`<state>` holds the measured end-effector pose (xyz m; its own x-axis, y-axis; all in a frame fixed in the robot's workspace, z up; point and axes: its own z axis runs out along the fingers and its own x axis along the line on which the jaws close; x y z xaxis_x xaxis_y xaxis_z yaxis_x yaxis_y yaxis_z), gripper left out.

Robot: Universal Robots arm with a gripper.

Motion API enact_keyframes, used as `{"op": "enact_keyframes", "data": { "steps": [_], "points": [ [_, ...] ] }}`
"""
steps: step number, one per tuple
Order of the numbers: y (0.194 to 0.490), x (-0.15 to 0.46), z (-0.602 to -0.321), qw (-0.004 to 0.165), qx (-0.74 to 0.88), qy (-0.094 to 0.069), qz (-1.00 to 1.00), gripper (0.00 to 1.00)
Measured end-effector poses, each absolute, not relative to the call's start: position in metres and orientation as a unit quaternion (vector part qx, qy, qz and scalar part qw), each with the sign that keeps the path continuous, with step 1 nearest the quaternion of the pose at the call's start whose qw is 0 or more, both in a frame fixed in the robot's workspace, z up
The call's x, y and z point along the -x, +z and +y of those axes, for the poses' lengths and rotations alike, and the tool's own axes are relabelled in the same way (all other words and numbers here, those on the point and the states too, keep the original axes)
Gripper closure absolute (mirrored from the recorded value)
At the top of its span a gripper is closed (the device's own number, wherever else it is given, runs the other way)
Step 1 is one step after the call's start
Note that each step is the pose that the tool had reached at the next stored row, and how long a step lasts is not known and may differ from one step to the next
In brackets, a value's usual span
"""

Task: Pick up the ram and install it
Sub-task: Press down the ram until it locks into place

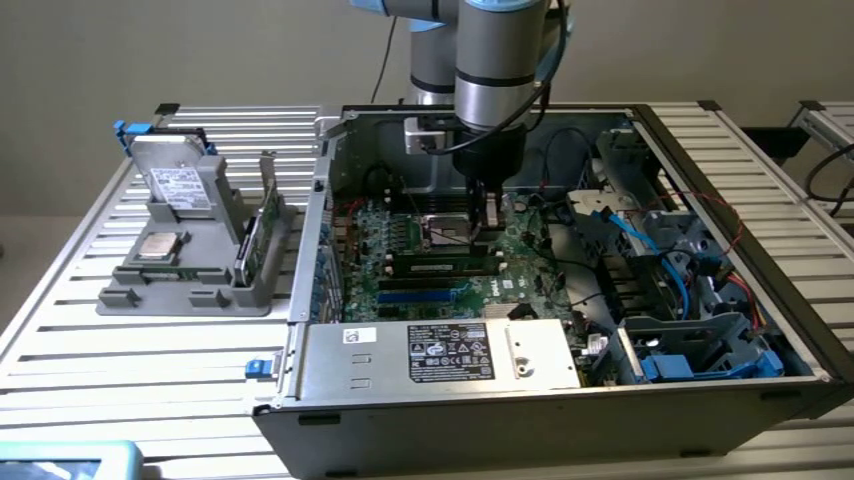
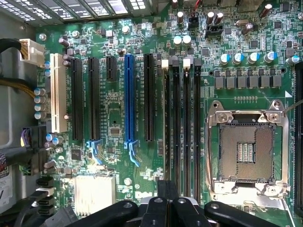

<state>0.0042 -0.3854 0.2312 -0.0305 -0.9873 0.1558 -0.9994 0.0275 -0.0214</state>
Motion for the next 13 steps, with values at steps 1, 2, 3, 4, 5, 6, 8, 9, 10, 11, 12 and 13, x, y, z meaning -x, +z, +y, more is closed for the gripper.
{"op": "enact_keyframes", "data": {
  "steps": [1, 2, 3, 4, 5, 6, 8, 9, 10, 11, 12, 13],
  "points": [
    [0.2312, -0.0042, -0.3856, 0.049, -0.695, 0.062, -0.715, 0.89],
    [0.2313, -0.0042, -0.3856, 0.049, -0.695, 0.062, -0.715, 0.89],
    [0.2313, -0.0042, -0.3856, 0.049, -0.695, 0.062, -0.715, 0.89],
    [0.231, -0.0042, -0.3856, 0.049, -0.695, 0.063, -0.715, 0.89],
    [0.2308, -0.0042, -0.3856, 0.049, -0.695, 0.063, -0.715, 0.89],
    [0.2305, -0.0042, -0.3856, 0.049, -0.695, 0.063, -0.715, 0.89],
    [0.23, -0.0042, -0.3856, 0.049, -0.695, 0.063, -0.715, 0.89],
    [0.2298, -0.0042, -0.3856, 0.049, -0.695, 0.063, -0.715, 0.89],
    [0.2296, -0.0042, -0.3856, 0.049, -0.695, 0.063, -0.715, 0.89],
    [0.2293, -0.0042, -0.3856, 0.049, -0.695, 0.063, -0.715, 0.89],
    [0.2291, -0.0042, -0.3856, 0.049, -0.695, 0.063, -0.715, 0.89],
    [0.2287, -0.0042, -0.3856, 0.049, -0.695, 0.063, -0.715, 0.89]
  ]
}}
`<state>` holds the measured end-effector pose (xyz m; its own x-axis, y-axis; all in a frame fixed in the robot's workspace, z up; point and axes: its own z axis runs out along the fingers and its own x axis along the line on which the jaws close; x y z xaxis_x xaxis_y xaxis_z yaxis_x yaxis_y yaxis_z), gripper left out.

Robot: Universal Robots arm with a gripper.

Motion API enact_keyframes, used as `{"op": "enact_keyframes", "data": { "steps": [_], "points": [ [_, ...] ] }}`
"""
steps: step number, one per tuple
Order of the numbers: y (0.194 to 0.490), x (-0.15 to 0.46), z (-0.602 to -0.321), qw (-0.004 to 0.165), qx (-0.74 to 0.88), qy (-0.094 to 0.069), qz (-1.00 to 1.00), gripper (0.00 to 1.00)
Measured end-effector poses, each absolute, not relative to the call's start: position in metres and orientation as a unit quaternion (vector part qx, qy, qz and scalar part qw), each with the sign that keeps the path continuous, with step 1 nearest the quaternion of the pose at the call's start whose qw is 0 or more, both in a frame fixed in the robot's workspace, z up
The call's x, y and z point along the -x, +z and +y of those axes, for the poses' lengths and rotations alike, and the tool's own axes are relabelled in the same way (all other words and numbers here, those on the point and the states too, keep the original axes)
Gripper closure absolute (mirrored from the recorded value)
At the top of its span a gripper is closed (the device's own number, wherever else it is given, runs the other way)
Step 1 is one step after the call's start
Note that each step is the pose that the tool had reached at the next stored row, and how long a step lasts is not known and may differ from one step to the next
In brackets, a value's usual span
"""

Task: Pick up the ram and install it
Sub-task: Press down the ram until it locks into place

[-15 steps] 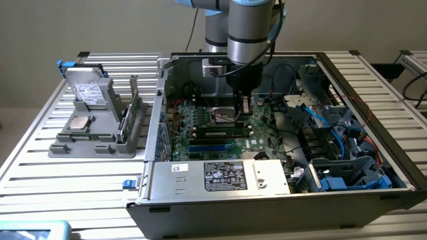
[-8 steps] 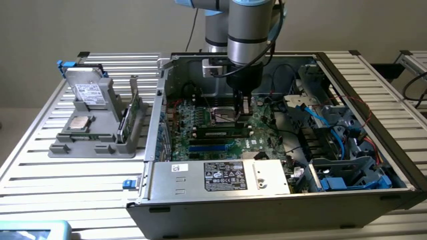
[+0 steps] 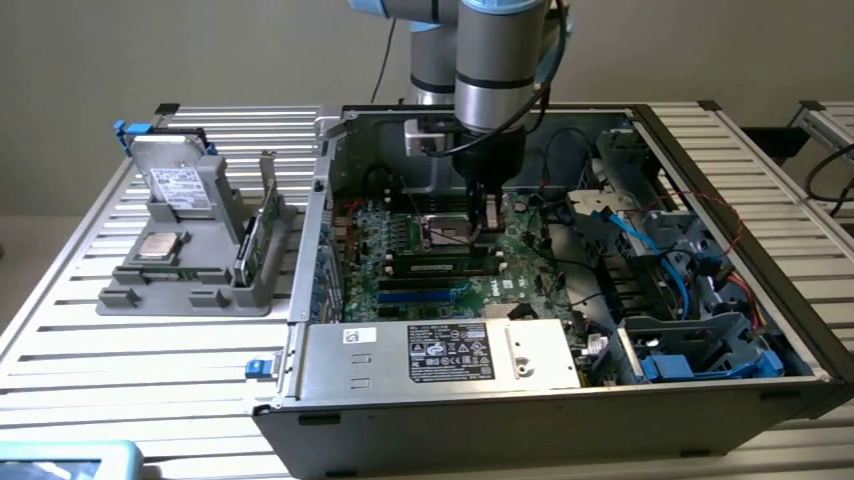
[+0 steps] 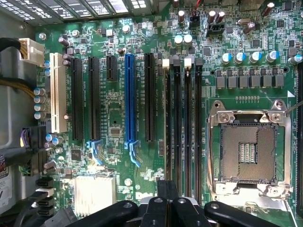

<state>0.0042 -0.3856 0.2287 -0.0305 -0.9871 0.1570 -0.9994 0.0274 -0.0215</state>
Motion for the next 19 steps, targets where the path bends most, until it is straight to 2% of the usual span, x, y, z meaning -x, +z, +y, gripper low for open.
{"op": "enact_keyframes", "data": {
  "steps": [19],
  "points": [
    [0.2254, -0.0042, -0.3857, 0.049, -0.695, 0.063, -0.715, 0.89]
  ]
}}
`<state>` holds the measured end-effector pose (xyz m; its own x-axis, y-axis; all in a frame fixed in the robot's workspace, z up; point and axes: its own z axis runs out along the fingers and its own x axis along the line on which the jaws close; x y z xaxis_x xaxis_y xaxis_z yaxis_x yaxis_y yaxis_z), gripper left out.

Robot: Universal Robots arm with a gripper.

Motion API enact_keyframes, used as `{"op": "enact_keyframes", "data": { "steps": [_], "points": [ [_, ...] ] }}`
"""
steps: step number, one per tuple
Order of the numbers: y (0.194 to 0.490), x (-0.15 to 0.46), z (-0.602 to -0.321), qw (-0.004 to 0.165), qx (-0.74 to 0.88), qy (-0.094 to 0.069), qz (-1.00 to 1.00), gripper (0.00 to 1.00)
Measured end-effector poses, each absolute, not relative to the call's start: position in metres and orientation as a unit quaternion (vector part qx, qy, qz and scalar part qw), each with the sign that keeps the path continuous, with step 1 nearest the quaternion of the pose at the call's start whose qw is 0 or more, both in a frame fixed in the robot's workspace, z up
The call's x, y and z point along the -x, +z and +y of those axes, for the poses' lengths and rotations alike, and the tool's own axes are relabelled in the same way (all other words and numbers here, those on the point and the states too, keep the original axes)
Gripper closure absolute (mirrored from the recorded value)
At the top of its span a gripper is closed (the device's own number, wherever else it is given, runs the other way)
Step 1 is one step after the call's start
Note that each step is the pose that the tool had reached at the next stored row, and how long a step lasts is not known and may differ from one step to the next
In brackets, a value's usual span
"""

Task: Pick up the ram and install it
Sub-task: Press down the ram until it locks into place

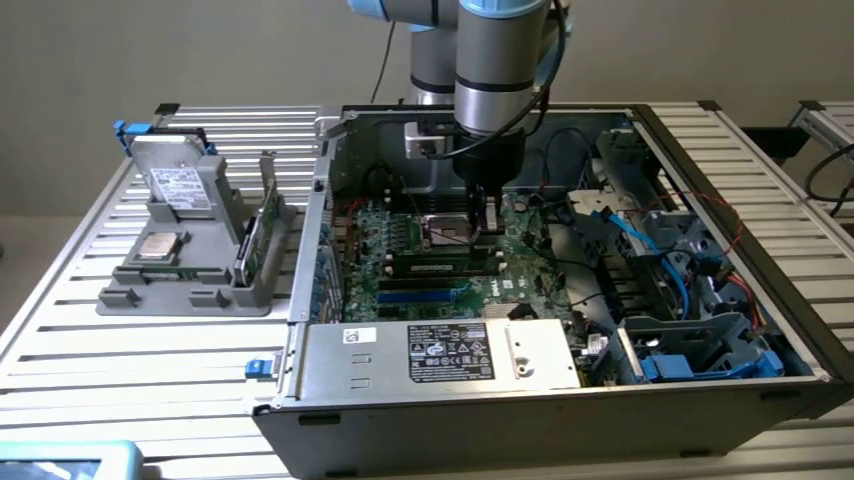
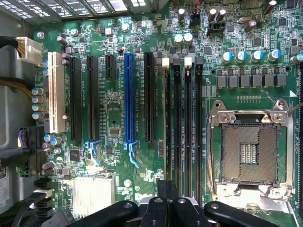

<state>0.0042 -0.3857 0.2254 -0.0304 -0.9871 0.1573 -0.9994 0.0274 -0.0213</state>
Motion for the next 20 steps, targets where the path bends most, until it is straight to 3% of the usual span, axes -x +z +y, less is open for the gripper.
{"op": "enact_keyframes", "data": {
  "steps": [12, 20],
  "points": [
    [0.228, -0.002, -0.386, 0.049, -0.694, 0.062, -0.715, 0.89],
    [0.233, 0.031, -0.388, 0.049, -0.694, 0.063, -0.715, 0.89]
  ]
}}
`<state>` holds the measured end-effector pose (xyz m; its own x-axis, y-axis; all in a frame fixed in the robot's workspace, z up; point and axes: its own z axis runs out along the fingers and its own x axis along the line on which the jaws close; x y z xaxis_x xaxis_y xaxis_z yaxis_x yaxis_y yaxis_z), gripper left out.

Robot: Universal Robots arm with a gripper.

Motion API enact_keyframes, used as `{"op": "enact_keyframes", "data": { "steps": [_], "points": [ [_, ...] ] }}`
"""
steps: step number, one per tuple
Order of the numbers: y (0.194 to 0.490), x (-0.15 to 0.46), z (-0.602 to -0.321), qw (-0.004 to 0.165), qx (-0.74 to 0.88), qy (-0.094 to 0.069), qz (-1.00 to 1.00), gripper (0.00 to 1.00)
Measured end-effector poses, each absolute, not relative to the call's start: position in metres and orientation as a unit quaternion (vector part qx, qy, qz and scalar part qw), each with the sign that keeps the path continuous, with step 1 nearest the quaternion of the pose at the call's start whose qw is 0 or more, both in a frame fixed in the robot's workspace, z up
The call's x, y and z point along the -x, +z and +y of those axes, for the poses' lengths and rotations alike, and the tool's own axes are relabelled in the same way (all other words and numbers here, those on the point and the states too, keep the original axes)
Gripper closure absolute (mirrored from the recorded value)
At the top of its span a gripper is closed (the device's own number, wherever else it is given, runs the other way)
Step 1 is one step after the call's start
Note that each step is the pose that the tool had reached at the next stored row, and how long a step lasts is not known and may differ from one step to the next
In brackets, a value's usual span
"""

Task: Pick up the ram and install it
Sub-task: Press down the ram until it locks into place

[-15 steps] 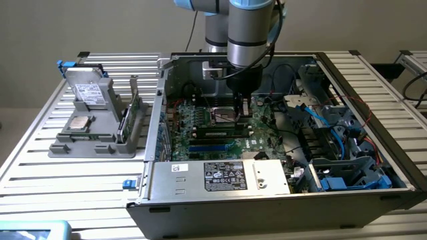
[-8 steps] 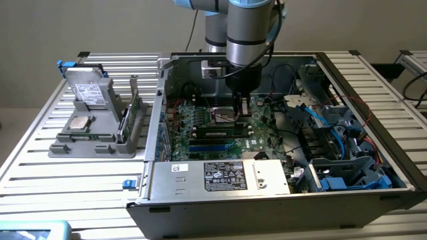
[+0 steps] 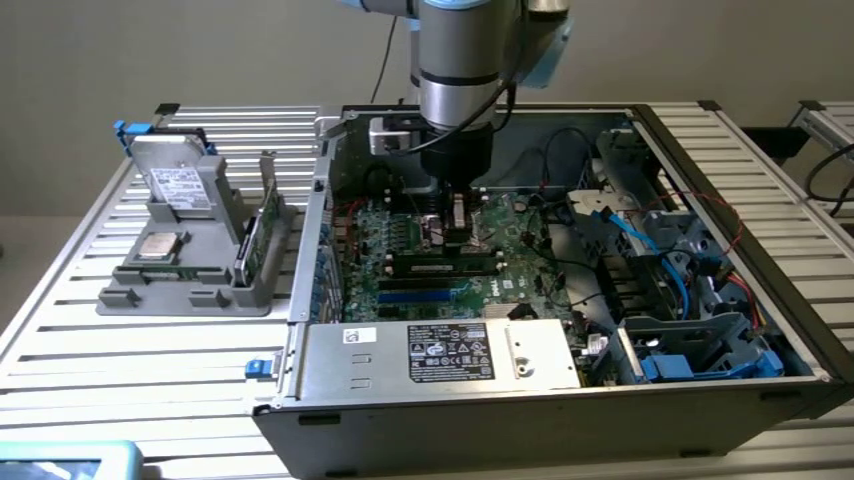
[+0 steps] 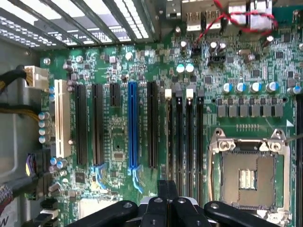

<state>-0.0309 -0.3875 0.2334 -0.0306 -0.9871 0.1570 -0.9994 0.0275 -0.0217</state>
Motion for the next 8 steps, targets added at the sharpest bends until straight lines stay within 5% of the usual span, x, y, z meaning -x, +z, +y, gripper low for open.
{"op": "enact_keyframes", "data": {
  "steps": [8],
  "points": [
    [0.233, 0.052, -0.388, 0.048, -0.694, 0.063, -0.715, 0.89]
  ]
}}
